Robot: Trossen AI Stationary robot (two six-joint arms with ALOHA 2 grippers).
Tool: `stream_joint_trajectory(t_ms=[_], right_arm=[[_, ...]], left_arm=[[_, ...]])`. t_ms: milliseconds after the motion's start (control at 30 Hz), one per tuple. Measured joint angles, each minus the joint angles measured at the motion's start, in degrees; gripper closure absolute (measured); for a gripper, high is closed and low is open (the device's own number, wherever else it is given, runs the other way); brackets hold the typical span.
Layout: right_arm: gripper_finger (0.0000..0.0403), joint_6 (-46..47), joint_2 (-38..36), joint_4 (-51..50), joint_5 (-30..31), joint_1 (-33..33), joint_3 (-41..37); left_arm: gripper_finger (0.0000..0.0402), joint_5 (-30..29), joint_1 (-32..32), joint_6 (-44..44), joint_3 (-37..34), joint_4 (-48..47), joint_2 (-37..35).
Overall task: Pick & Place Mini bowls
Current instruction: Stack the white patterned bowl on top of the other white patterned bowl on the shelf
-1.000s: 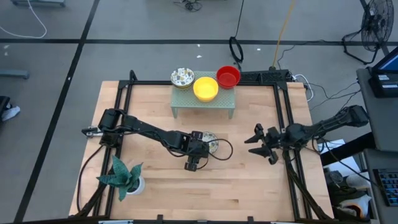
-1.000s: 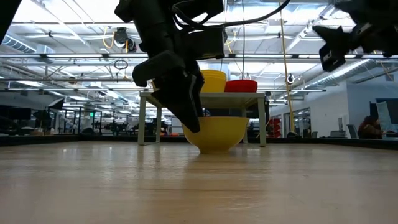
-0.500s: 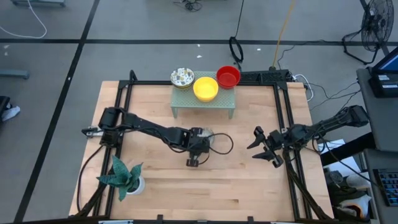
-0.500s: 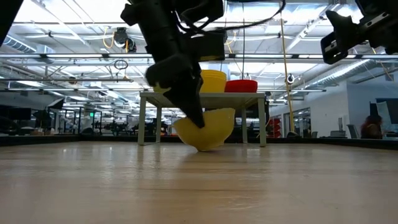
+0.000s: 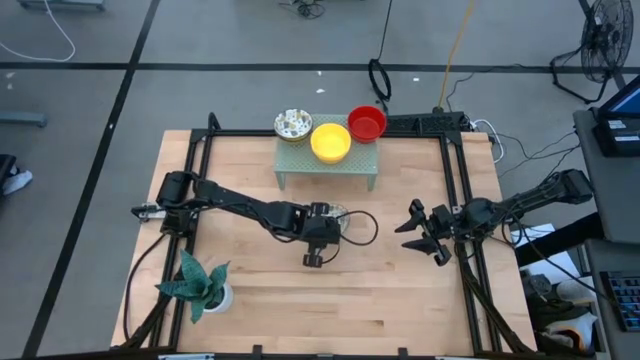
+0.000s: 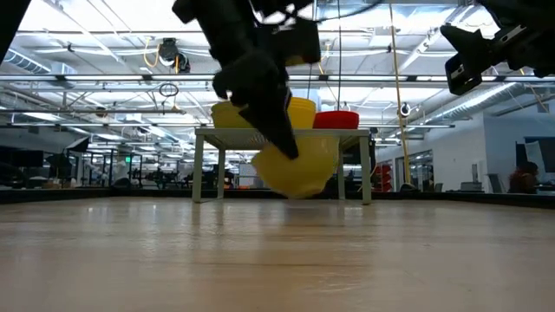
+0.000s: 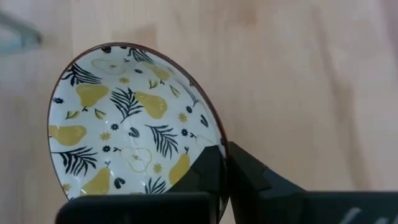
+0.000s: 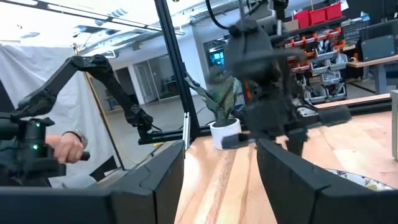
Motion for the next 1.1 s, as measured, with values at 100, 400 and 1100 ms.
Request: stream_joint_trajectory(t_ms=[100, 400, 1100], right_arm=[[0.0212, 0.00, -0.02, -0.37, 0.01, 0.00, 0.01], [0.0215, 0.00, 0.20, -1.32, -0.03, 0.00, -0.01], [0.0211, -0.66, 1.25, -2.23, -0.01, 0.00, -0.01]], left_arm=[[0.0385, -0.25, -0.60, 2.08, 1.52, -1.18, -1.27], [0.0384, -5.48, -0.32, 7.39, 11.16, -8.80, -4.64], [0.0375, -15.58, 22.52, 14.10, 16.61, -16.00, -16.94]])
